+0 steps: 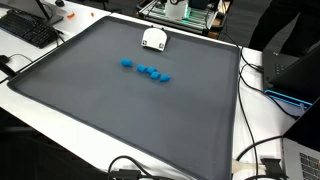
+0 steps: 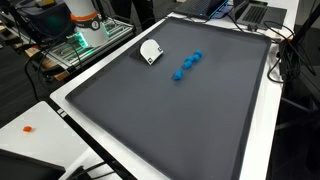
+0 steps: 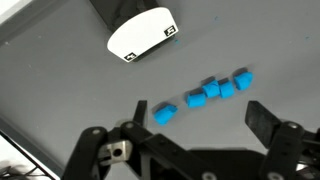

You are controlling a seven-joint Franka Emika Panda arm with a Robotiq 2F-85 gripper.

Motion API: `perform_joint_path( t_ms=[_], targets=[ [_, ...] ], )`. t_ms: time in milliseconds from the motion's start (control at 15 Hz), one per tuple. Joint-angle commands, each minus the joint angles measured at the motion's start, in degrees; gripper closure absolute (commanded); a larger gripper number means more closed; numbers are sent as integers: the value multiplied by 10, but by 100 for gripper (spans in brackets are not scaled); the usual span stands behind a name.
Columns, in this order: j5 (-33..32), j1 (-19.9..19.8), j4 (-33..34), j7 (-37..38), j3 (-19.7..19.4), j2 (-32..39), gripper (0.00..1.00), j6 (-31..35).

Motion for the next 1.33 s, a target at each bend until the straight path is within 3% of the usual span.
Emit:
perform_joint_path(
  t_ms=[0, 600, 1267],
  targets=[
    [-12, 5, -1, -61, 8, -10, 0, 5],
    [-8, 16, 2, -167, 15, -12, 0, 0],
    [-1, 14, 11, -163, 15, -1, 0, 0]
  ],
)
